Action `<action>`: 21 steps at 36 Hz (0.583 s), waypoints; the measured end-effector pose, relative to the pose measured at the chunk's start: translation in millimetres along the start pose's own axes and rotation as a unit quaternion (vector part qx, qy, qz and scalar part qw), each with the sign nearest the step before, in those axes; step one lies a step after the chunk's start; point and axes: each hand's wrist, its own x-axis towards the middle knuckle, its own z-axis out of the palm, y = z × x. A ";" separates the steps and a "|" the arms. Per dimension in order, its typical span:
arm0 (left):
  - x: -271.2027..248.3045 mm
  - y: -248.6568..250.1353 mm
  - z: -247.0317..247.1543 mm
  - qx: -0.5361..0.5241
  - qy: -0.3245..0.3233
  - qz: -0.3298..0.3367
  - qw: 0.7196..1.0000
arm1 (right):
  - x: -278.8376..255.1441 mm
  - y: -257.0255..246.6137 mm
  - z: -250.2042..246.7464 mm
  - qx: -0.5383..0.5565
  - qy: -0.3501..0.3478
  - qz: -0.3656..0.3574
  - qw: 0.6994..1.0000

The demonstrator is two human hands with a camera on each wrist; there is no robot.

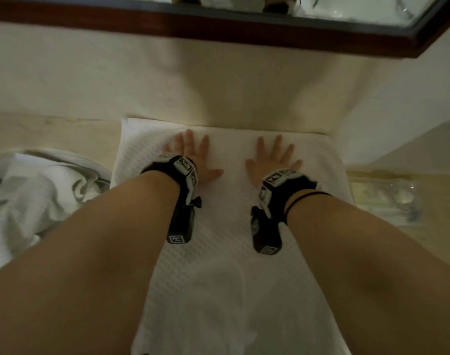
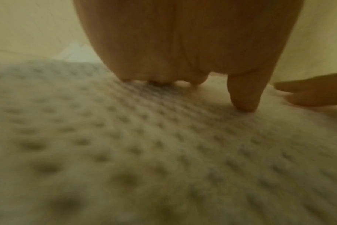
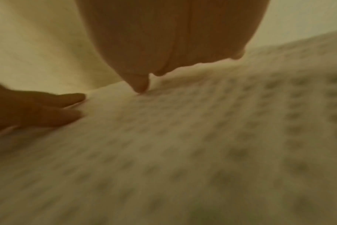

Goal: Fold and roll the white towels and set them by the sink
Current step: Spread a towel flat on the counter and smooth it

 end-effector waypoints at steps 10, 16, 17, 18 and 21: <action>-8.7 -65.8 22.1 0.023 0.013 -0.022 0.999 | -4.6 -2.1 26.2 -0.047 0.023 -0.093 0.994; -7.6 -79.3 7.3 0.025 0.018 -0.043 0.999 | -7.7 41.7 11.4 -0.041 0.008 -0.032 0.999; -10.3 -81.9 6.8 0.015 0.016 -0.049 0.999 | -10.9 49.8 10.7 -0.043 0.002 -0.021 0.999; -13.9 -84.0 5.5 0.005 0.009 -0.057 0.998 | -15.1 57.6 9.3 -0.047 -0.007 -0.009 0.999; -29.4 -85.5 5.6 -0.014 -0.012 -0.083 0.996 | -36.1 72.3 10.4 -0.053 -0.023 0.027 0.998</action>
